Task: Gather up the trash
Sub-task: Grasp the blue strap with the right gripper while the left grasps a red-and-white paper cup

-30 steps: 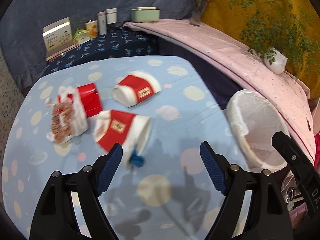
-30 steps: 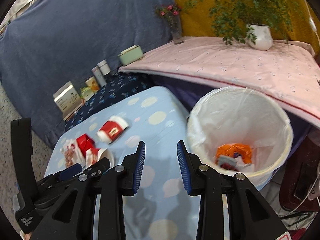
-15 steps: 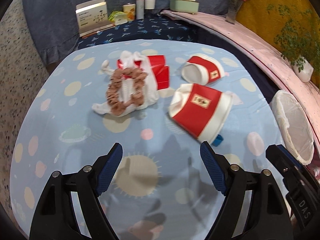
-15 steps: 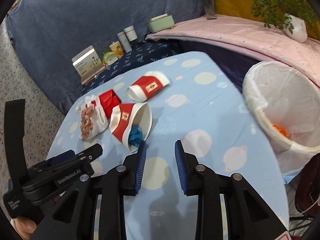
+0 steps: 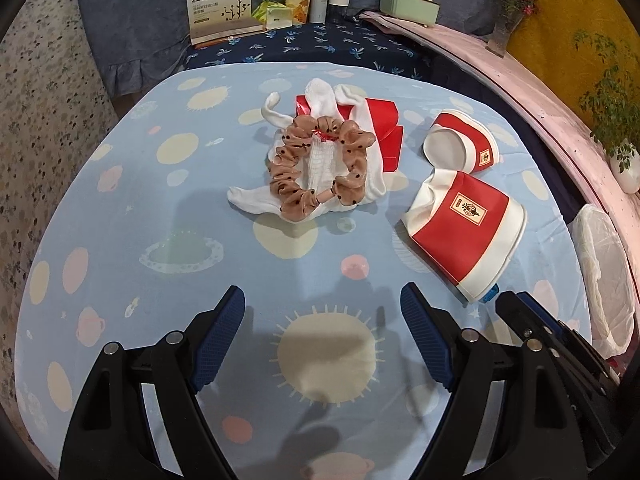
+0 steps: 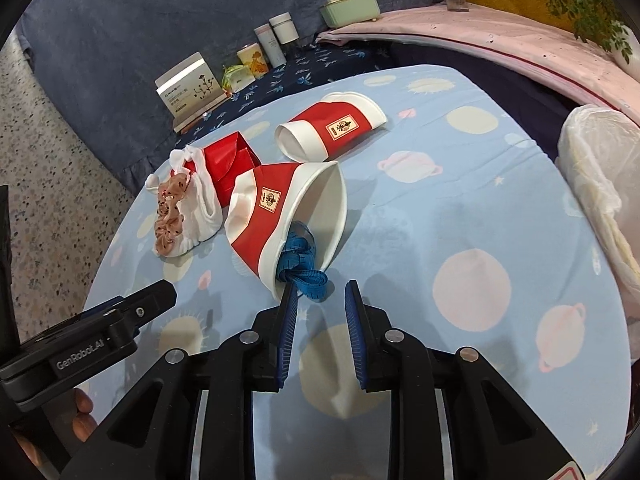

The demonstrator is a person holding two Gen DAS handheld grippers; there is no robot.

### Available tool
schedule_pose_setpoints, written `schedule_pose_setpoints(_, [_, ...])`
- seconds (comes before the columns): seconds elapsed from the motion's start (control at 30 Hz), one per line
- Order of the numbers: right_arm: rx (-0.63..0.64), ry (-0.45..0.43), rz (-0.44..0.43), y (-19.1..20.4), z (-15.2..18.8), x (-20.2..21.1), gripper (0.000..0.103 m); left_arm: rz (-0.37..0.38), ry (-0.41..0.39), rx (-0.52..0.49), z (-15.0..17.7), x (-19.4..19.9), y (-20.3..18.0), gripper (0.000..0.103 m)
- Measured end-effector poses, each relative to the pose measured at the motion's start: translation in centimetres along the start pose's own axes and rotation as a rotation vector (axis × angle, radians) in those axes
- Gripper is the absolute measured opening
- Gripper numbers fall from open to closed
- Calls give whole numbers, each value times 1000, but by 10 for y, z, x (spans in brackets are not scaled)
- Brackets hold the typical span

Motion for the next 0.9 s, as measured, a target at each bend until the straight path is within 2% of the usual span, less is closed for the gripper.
schedule_pose_setpoints(0.23, [23, 12, -31, 3, -5, -15, 23, 10, 11, -5, -3, -6, -3, 76])
schedule_pose_setpoints(0.3, [35, 12, -42, 6, -6, -18, 16, 11, 13, -3, -3, -7, -3, 76])
schedule_pose_setpoints(0.47, [50, 11, -37, 10, -5, -18, 12, 11, 12, -12, -4, -9, -6, 76])
schedule_pose_setpoints(0.77, [-10, -38, 7, -9, 3, 13, 11, 40, 9, -55, 5, -1, -30, 77])
schedule_pose_setpoints(0.9, [-51, -71, 43, -26, 5, 31, 11, 60, 1, -91, 13, 4, -50, 86])
Point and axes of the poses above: each gripper's, at about its wrist camera, not at the fingertips, and x roughly against the way its jaws point, y to its left, z to its underside, the point moved 5 cm from there along -x, roughly the way its jaws point, and after that the axes turned 15 degrees about x, right-handed, at the moved point
